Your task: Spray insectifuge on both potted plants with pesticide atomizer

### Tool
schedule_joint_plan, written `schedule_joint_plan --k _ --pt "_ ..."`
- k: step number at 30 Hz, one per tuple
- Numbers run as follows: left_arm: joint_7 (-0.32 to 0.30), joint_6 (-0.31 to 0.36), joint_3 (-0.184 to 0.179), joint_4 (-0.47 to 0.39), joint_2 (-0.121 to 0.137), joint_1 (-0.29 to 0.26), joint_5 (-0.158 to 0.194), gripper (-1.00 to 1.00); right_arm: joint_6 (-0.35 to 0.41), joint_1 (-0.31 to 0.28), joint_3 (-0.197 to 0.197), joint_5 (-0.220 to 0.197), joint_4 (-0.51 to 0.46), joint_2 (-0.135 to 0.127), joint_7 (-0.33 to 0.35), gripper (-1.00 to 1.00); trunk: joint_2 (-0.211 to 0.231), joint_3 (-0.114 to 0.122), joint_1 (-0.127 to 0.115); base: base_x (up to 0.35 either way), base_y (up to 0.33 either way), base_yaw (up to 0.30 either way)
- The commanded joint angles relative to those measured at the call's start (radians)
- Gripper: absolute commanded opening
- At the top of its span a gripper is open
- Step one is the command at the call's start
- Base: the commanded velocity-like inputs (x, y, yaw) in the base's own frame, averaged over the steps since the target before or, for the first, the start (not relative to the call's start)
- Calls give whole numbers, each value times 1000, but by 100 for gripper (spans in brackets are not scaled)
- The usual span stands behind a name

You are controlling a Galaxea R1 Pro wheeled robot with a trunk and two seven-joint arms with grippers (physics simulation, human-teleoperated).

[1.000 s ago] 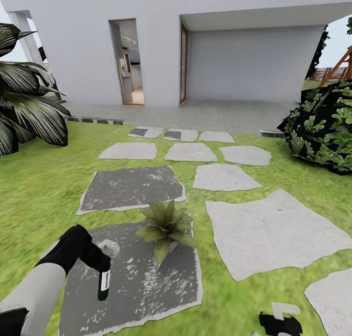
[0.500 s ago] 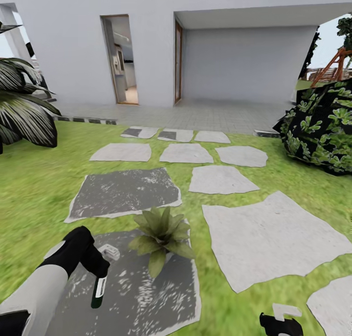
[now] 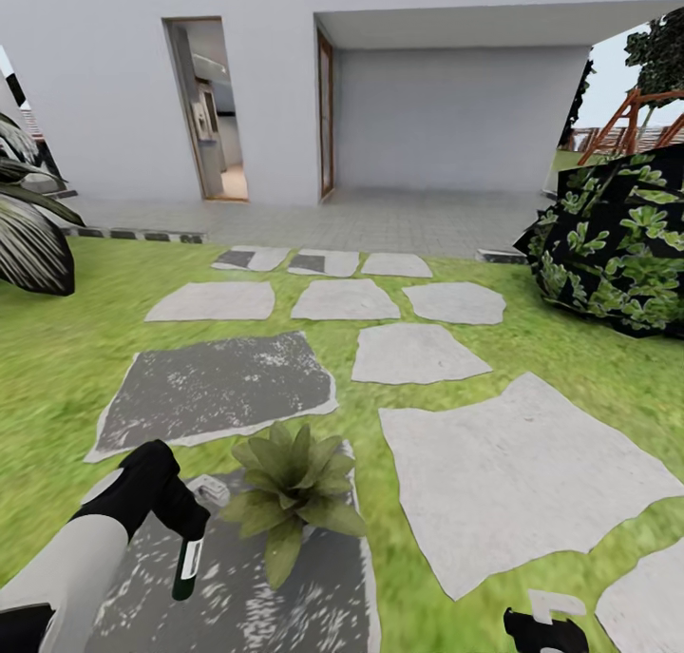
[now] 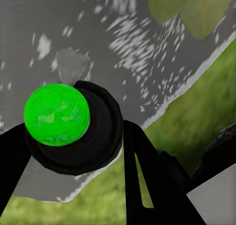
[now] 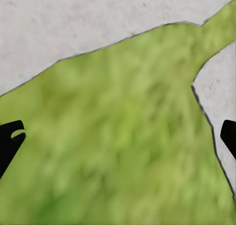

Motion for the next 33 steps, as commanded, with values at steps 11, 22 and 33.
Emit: schedule_joint_plan --k 11,22,33 --pt "-8 5 6 1 37 3 -9 -100 -5 -1 -8 9 1 0 -3 100 0 -7 0 1 -1 0" --pt "1 5 4 11 43 38 -63 -100 -5 12 -6 11 45 2 -3 100 0 -7 0 -112 0 0" --pt "-8 6 6 -4 -6 29 -87 -100 -3 20 -5 12 95 14 2 100 0 -7 0 -1 0 0"
